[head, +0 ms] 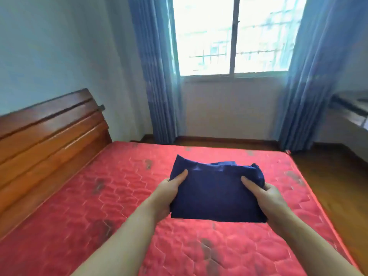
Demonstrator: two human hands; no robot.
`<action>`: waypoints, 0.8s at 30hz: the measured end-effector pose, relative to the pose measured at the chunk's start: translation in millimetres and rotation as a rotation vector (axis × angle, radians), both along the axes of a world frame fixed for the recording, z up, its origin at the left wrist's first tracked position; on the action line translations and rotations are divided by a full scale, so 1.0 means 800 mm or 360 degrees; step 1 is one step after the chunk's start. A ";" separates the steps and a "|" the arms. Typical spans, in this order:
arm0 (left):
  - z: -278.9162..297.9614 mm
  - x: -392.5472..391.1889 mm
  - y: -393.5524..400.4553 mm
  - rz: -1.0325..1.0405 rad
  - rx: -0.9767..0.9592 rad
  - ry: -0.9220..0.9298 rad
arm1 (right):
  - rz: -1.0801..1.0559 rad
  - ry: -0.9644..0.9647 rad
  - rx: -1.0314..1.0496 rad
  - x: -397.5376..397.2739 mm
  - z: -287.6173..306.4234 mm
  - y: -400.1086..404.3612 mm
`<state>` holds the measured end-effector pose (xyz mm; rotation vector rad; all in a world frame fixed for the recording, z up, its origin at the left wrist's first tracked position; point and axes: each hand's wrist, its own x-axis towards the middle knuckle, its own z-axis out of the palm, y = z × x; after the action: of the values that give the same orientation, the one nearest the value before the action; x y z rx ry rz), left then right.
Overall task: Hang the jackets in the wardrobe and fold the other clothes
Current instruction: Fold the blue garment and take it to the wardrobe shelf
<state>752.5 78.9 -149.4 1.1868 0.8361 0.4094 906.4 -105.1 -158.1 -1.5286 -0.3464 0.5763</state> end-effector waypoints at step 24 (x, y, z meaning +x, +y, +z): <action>0.243 -0.796 -0.171 0.2347 0.0775 -0.0094 | 0.1957 0.0020 0.0540 -0.731 0.232 0.188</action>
<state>115.7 -57.6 44.9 0.7659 1.5192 1.9104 321.5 45.2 27.6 -0.8439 -1.3289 1.3791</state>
